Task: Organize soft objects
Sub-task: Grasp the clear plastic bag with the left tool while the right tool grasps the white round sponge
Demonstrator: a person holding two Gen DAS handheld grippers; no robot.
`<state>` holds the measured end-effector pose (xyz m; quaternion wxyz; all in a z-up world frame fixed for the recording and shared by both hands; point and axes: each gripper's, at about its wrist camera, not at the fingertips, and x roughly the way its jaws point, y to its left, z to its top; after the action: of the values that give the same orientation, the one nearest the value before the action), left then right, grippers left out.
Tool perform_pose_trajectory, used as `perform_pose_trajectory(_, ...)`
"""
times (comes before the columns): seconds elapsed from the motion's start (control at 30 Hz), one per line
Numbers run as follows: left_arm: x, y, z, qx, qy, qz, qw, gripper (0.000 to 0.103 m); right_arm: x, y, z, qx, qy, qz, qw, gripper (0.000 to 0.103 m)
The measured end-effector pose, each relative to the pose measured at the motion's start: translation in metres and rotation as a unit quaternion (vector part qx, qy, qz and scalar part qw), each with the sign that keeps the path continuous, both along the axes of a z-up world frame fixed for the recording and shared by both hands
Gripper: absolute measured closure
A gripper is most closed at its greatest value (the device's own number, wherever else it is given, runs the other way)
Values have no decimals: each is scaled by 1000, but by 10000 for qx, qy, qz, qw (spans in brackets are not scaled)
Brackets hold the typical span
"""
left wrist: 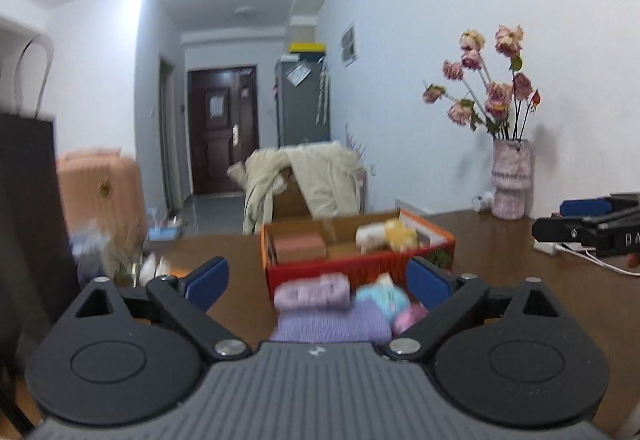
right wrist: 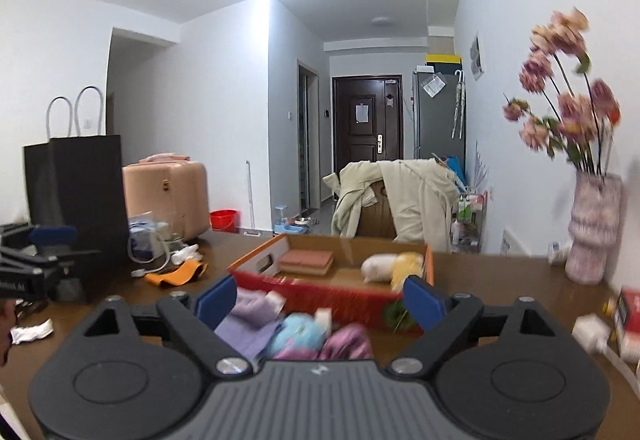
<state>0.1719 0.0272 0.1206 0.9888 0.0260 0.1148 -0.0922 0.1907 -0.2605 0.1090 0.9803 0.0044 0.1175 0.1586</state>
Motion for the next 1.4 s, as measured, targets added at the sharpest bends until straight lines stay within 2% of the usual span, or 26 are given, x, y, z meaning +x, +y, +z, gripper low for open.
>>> perform_pose_trajectory(0.13, -31, 17, -30, -341, 304, 114, 9989, 5, -43, 13, -39, -145, -140, -197, 9996, 5)
perform_pose_trajectory(0.27, -38, 26, -43, -188, 416, 175, 9988, 5, -55, 21, -62, -193, 313, 114, 9993, 5)
perform_pose_trajectory(0.37, -36, 27, -45, -224, 444, 177, 9986, 5, -54, 22, -68, -299, 366, -2, 9989, 5)
perform_pose_trajectory(0.47, -31, 22, -49, -257, 515, 41, 9983, 5, -46, 20, -70, -150, 480, -63, 9987, 6)
perform_pose_trajectory(0.7, -7, -11, -66, -20, 778, -400, 9962, 5, -8, 23, -91, -95, 974, -20, 9952, 12)
perform_pose_trajectory(0.83, 20, -32, -71, 50, 959, -601, 9936, 5, 22, 25, -100, -87, 1215, 77, 9925, 18)
perform_pose_trajectory(0.93, 47, -49, -76, 141, 1066, -729, 9915, 7, 49, 19, -107, 167, 1649, 154, 9861, 23)
perform_pose_trajectory(1.0, 62, -60, -78, 193, 1166, -799, 9898, 13, 61, 13, -110, 383, 1815, 170, 9825, 32)
perform_pose_trajectory(1.07, 79, -71, -81, 208, 1267, -936, 9873, 17, 68, 8, -113, 463, 1875, 169, 9810, 37)
perform_pose_trajectory(1.1, 88, -76, -83, 192, 1325, -1011, 9858, 21, 71, 4, -114, 498, 1894, 135, 9805, 45)
perform_pose_trajectory(1.13, 96, -80, -85, 172, 1394, -1057, 9844, 24, 74, 0, -115, 544, 1902, 109, 9802, 48)
perform_pose_trajectory(1.17, 103, -83, -88, 175, 1483, -1061, 9831, 31, 76, -3, -115, 590, 1928, 88, 9794, 50)
perform_pose_trajectory(1.2, 110, -85, -90, 191, 1566, -1053, 9818, 42, 78, -6, -116, 643, 1959, 97, 9785, 51)
perform_pose_trajectory(1.23, 116, -88, -94, 204, 1684, -1067, 9797, 47, 80, -10, -118, 737, 2001, 123, 9769, 51)
perform_pose_trajectory(1.27, 118, -90, -98, 227, 1763, -1062, 9783, 56, 81, -13, -119, 840, 2053, 151, 9750, 51)
perform_pose_trajectory(1.4, 121, -91, -103, 213, 1843, -1116, 9763, 64, 83, -15, -121, 990, 2108, 262, 9721, 60)
